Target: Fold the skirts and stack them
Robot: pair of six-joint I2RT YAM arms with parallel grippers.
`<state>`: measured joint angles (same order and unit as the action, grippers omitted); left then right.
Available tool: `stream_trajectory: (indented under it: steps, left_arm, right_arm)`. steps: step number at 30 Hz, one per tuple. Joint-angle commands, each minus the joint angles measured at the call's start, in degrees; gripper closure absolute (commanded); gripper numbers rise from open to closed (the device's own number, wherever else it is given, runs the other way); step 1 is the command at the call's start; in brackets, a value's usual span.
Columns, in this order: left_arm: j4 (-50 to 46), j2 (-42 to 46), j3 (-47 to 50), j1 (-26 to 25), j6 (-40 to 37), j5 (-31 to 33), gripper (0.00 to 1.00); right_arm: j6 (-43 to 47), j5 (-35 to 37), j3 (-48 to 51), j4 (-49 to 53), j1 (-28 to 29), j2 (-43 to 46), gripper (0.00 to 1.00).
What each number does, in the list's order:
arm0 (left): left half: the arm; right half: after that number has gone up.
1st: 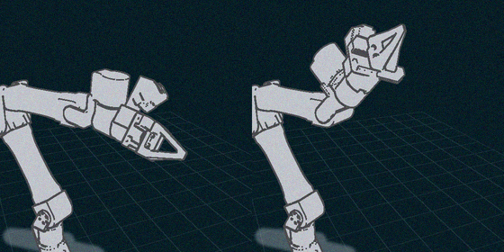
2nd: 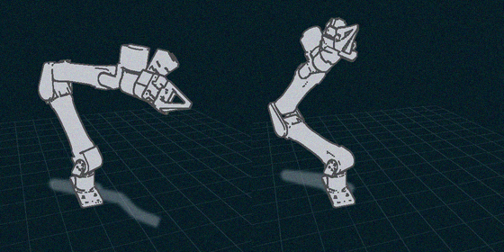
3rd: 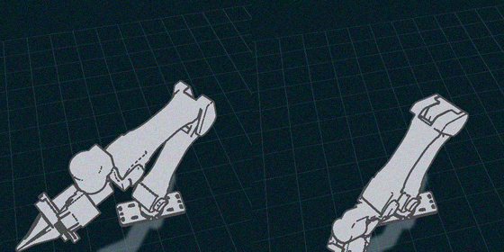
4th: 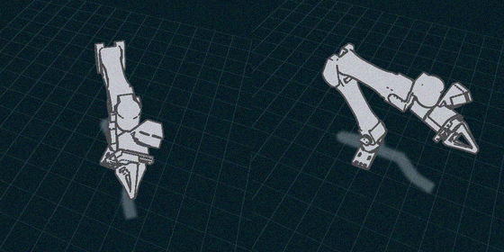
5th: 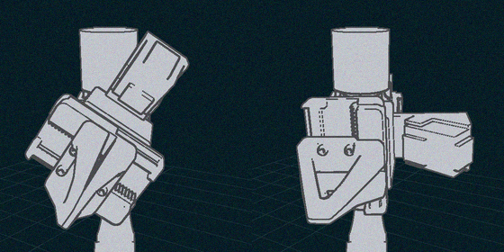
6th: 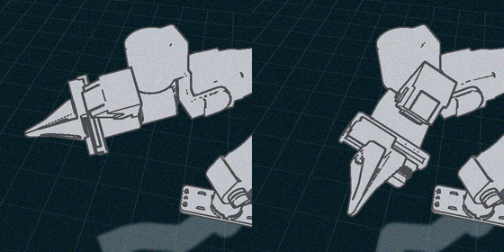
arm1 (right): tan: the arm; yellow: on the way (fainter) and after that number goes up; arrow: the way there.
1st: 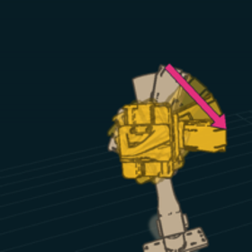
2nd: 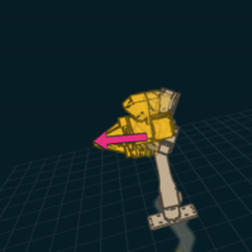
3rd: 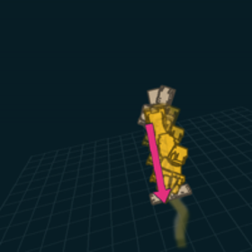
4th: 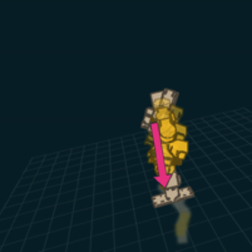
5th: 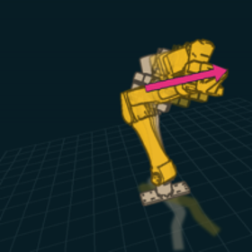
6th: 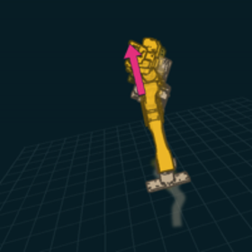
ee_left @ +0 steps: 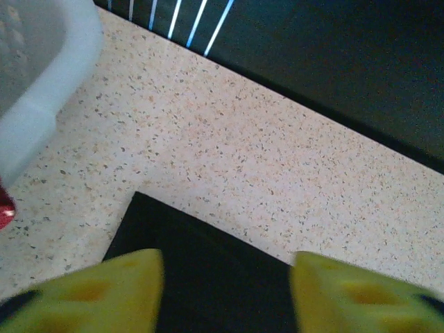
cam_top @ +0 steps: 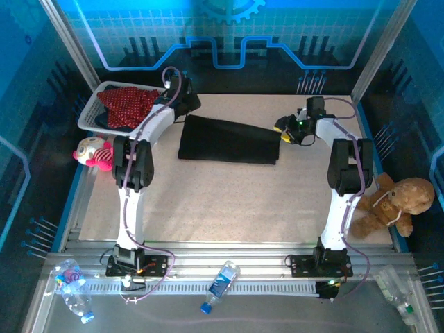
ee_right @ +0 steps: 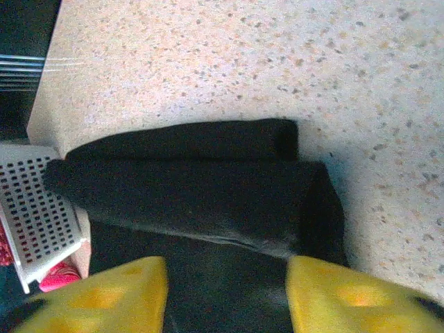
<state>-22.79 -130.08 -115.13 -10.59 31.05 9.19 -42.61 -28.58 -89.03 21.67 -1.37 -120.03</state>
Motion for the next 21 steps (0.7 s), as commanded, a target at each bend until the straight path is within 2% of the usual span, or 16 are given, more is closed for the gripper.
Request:
stream_trajectory:
  steps: [1, 5, 9, 11, 16, 21]
  left_arm:
    - [-6.7, 1.3, -2.8, 0.3, 1.1, -3.7, 0.12]
    - [-4.4, 6.5, 5.2, -1.1, 3.4, -9.3, 0.01]
    - [-0.2, 8.0, 12.1, -2.4, 7.6, -18.0, 0.01]
    - [1.5, 6.5, 13.3, -2.5, 9.4, -20.3, 0.01]
    - [0.9, 2.1, 13.7, -2.6, 12.0, -21.2, 0.01]
    - [2.9, 4.3, 22.2, -3.0, 12.6, -20.7, 0.01]
  right_arm:
    - [2.0, -0.2, 2.7, -2.0, -0.8, 5.5, 0.0]
    - [2.9, 0.8, 7.1, -2.8, 1.3, 10.5, 0.0]
    - [3.1, 0.9, 7.3, -3.7, 5.4, 9.8, 0.0]
    - [3.0, 3.0, 5.3, -3.1, 7.3, 7.1, 0.0]
    - [-0.4, 4.7, 0.0, -2.1, 9.7, -0.8, 0.0]
    - [-0.3, 1.3, 1.4, -0.5, 10.3, -2.2, 0.0]
